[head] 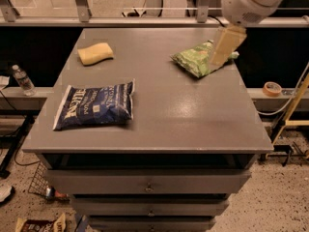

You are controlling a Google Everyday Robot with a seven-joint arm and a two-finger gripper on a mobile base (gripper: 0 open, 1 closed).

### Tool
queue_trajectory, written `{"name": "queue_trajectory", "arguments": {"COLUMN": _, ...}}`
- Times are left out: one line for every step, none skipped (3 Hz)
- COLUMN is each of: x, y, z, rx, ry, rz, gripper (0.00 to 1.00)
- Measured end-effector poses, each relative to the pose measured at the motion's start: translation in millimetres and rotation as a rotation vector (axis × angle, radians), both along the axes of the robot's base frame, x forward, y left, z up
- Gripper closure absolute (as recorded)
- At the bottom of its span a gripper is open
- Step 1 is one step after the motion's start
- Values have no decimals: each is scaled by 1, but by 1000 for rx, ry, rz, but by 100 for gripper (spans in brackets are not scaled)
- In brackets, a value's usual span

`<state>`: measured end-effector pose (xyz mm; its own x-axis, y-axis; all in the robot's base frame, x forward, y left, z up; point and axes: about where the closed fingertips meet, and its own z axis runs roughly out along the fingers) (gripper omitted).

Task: Pick green jalapeno chip bag

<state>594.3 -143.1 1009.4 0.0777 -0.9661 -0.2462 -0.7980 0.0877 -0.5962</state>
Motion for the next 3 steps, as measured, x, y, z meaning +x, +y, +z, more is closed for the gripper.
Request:
{"name": "queue_trajectory", "arguments": {"x": 39, "y": 13, "z": -27, "rx": 50, "ry": 67, "rz": -6, "gripper": 0}}
{"name": "queue_trajectory", "arguments": {"x": 69, "y": 9, "z": -58, "rx": 81, "ry": 149, "rz": -66, "gripper": 0}}
{"name": "queue_trajectory", "arguments": {"x": 92, "y": 2, "z": -79, "rx": 94, "ry": 194, "rz": -125, "gripper": 0}}
